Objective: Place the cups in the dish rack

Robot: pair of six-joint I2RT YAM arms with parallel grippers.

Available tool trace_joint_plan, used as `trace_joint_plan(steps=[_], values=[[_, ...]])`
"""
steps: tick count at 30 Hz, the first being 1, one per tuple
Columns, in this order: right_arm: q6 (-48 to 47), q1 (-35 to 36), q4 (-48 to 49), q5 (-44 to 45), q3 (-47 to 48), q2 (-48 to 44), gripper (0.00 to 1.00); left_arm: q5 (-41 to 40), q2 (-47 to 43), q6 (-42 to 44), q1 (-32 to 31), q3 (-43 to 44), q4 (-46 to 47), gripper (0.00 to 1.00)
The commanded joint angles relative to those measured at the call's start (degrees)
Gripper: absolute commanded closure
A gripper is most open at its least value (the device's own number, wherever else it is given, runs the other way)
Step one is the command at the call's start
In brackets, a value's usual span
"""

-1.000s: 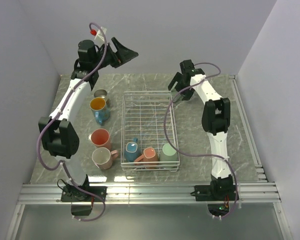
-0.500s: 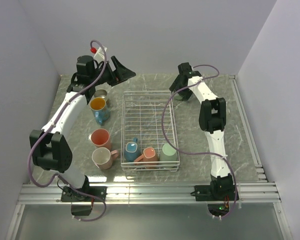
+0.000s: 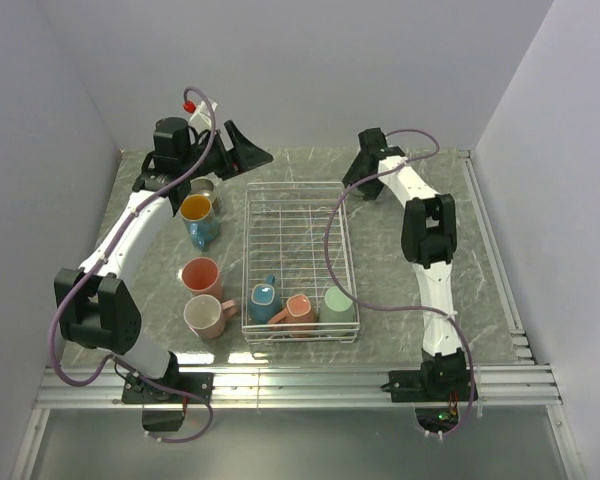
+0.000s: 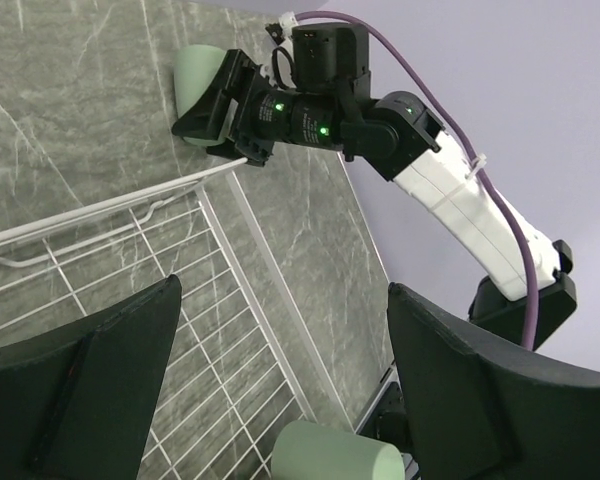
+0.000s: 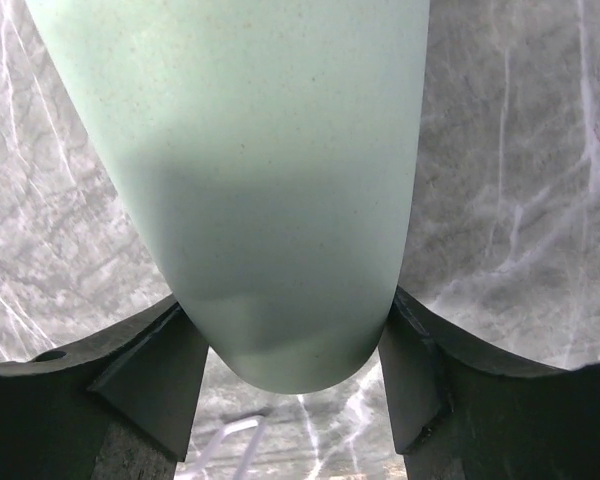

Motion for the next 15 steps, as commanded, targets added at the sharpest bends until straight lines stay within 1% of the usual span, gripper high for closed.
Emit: trace_joint_plan(steps=[1, 5, 8, 13, 14, 15], values=[[-2.44, -0.47, -0.62, 1.85, -4.42, -4.66, 1.0, -0.4, -1.74, 1.44, -0.27, 0.61, 0.27, 0.11], [-5.33, -0.65, 0.52, 1.86, -9.52, -11.86, 1.0, -1.1, -1.21, 1.97, -0.27, 1.93, -0.7, 0.11], [-8.06, -1.0, 1.48, 0.72, -14.87, -18.89, 1.0, -1.9, -0.77, 2.23, -0.27, 3.68, -1.58, 0.11], [-10.26, -1.62, 1.92, -1.74, -24.8, -32.51, 1.0, -2.86, -0.51, 1.88, -0.79, 6.67, -2.72, 0.11], [-10.17, -1.7, 2.01, -3.58, -27.6, -34.53, 1.0, -3.12, -0.6, 1.88, -0.97, 6.94, -2.72, 0.11], [-9.65, -1.7, 1.93, -4.99, -29.11, -38.55, 1.0, -3.3, -0.6, 2.05, -1.23, 7.37, -2.9, 0.11]])
